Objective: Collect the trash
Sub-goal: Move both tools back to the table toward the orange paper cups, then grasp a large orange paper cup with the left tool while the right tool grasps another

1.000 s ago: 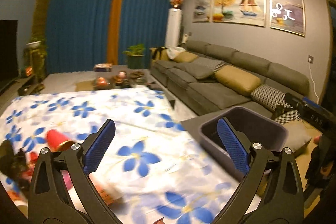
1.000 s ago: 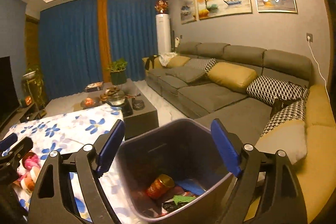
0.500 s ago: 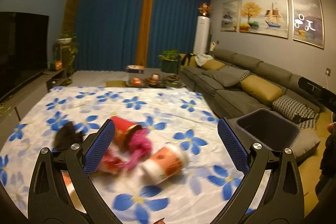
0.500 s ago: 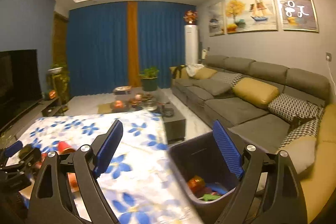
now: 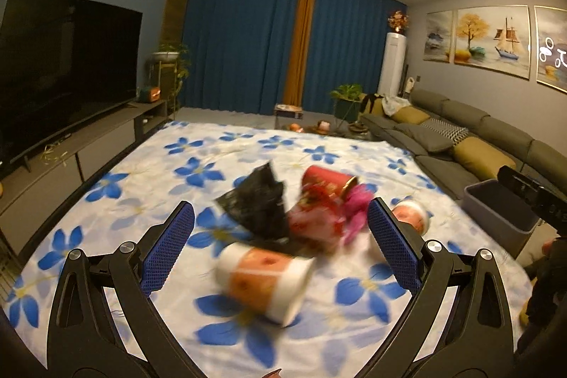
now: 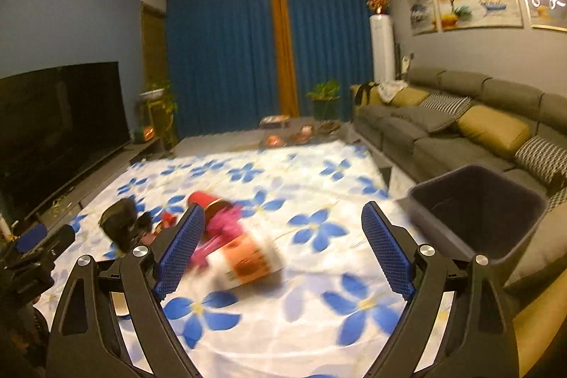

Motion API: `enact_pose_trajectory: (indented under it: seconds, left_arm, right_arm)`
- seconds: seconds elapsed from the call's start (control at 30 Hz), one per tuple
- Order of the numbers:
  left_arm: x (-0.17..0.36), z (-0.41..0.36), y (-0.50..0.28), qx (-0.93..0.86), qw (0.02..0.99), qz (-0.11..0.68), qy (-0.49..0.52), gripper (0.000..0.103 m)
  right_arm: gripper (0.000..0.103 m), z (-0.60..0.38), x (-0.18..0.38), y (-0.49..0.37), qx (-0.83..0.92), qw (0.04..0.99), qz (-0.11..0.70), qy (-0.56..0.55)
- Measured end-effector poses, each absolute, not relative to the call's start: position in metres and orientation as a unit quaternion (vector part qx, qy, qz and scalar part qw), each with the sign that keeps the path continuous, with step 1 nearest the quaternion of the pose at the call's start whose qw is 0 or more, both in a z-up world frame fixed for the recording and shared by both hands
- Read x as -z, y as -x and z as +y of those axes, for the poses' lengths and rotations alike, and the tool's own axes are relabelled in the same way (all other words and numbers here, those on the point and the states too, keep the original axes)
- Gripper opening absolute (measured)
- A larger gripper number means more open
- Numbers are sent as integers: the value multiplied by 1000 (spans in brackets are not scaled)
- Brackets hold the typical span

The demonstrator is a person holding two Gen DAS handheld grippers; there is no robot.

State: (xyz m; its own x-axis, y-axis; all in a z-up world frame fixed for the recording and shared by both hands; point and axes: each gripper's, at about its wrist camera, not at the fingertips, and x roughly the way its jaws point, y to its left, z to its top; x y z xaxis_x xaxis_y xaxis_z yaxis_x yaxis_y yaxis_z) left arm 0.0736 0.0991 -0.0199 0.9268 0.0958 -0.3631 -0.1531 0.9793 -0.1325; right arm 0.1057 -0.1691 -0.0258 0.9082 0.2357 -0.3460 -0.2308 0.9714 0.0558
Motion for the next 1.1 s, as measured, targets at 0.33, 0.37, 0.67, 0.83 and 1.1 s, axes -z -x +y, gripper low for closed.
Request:
enact_pose_trajectory:
  seconds: [0.33, 0.37, 0.67, 0.83, 1.1]
  left_arm:
    - [52, 115, -83, -23, 966, 250, 66, 96]
    - [55, 114, -86, -22, 963, 260, 66, 96]
    - [75, 105, -110, -21, 951, 307, 39, 96]
    - [82, 112, -121, -18, 945, 324, 46, 96]
    - [91, 120, -134, -2, 937, 344, 64, 78]
  right_arm:
    - [87, -137, 48, -105, -145, 966, 214, -12]
    - [87, -136, 48, -105, -146, 966, 214, -10]
    - [87, -133, 55, -110, -146, 964, 221, 2]
    - [87, -133, 61, -119, -139, 963, 230, 8]
    - [87, -131, 72, -140, -129, 960, 248, 24]
